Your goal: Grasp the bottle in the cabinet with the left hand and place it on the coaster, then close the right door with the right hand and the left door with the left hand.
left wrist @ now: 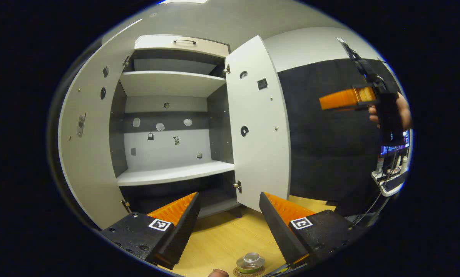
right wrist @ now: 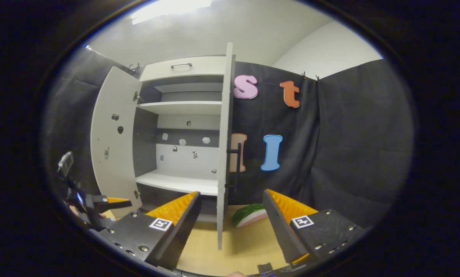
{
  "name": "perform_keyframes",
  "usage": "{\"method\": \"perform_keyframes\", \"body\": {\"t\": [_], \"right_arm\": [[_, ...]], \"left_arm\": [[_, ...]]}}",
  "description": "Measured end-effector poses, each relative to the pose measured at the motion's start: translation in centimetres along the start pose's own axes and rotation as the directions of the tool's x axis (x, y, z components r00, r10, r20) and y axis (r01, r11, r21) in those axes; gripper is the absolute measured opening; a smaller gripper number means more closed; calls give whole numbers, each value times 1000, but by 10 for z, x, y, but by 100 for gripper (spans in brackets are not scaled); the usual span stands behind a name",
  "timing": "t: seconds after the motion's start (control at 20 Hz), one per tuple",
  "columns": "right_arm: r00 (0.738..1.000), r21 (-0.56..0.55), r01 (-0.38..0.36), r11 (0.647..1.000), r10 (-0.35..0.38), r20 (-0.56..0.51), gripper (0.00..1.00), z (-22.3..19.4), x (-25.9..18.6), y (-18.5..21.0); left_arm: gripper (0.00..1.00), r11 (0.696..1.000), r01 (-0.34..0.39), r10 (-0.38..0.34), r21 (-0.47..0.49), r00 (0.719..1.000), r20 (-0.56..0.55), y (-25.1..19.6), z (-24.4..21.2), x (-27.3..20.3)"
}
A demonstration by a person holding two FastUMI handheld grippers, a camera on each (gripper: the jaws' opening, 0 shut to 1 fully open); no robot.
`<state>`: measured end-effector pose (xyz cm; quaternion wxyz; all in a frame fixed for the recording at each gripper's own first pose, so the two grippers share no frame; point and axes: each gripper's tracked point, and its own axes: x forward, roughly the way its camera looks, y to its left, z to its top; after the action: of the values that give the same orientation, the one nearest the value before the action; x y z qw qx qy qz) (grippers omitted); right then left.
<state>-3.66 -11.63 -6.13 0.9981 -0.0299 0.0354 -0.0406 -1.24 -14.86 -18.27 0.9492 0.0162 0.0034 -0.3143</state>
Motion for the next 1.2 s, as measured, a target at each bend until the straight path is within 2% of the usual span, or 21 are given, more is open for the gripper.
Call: {"method": "perform_keyframes", "body": {"t": [0.15,0.25,0.3,0.4,0.45,0.55,0.85,0.9,1.15,1.2], "right_arm": [[999,-29,41,999,-42,-13,97,-5,7,-39],[998,-46,59,997,-60,-28,97,-8,16,-64],[997,-50,65,997,-66,-30,97,-10,21,-75],[997,-69,70,995,-71,-19,94,-12,35,-91],[997,-79,75,994,-76,-16,97,-12,42,-98],[997,-94,75,993,-76,-11,97,-13,56,-110],[999,-77,25,997,-27,-21,97,-9,97,-132],[1000,-69,13,997,-15,-27,97,-8,105,-133],[998,-13,-15,1000,14,-65,97,-7,145,-128],[997,-13,-25,1000,24,-71,94,-6,151,-124]], "left_arm": [[97,989,-99,97,107,995,16,23,35,-3],[96,969,-127,127,210,992,13,29,46,-8],[97,968,-118,116,221,993,22,25,50,-9],[97,984,-101,102,149,995,-1,17,43,-10],[97,990,-105,108,90,994,-31,16,35,-10],[98,990,-144,144,13,988,-59,23,33,-11],[100,956,-283,284,83,959,-5,53,87,-18],[98,952,-297,299,77,954,-2,57,98,-20],[98,923,-377,378,-77,926,6,81,148,-33],[98,914,-396,399,-86,917,17,89,159,-40]]}}
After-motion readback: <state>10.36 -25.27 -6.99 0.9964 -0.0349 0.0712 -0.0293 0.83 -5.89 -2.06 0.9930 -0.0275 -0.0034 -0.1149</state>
